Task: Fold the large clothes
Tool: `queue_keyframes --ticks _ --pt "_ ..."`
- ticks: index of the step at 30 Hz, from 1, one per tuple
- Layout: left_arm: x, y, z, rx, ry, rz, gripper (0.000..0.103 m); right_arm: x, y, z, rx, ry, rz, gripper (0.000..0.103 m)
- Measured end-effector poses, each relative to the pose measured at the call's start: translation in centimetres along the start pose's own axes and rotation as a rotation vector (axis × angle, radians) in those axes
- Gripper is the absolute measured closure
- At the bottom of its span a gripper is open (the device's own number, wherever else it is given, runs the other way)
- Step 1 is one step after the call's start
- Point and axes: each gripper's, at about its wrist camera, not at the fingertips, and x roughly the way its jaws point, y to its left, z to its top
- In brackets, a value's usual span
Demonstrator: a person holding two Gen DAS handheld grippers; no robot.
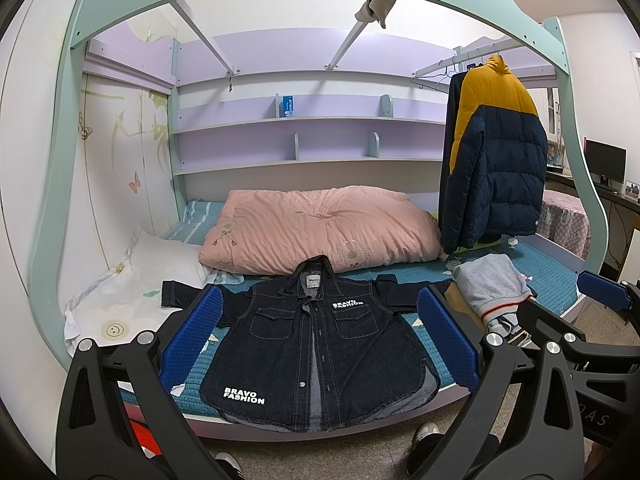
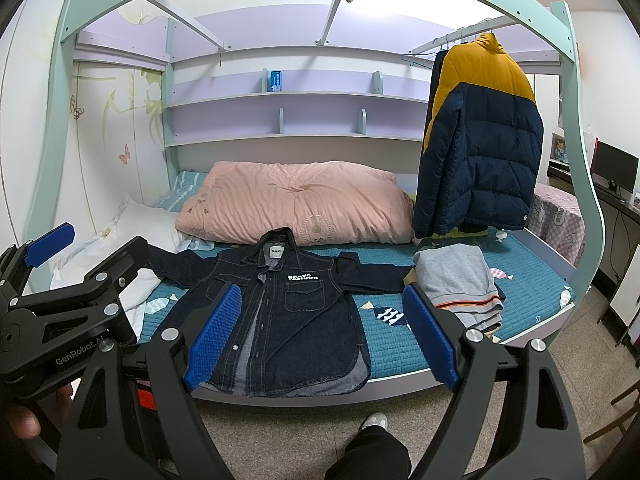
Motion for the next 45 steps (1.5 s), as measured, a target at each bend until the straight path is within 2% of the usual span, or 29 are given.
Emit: queue_keyframes --ticks 36,45 --pt "0.1 0.3 -0.1 0.003 -0.001 -0.002 0.005 0.0 -0.3 -0.1 0.003 0.003 0.005 0.023" --pt "0.2 0.3 -0.2 0.007 0.006 -0.006 0.005 0.5 -0.2 -1.0 0.012 0.015 0.009 0.023"
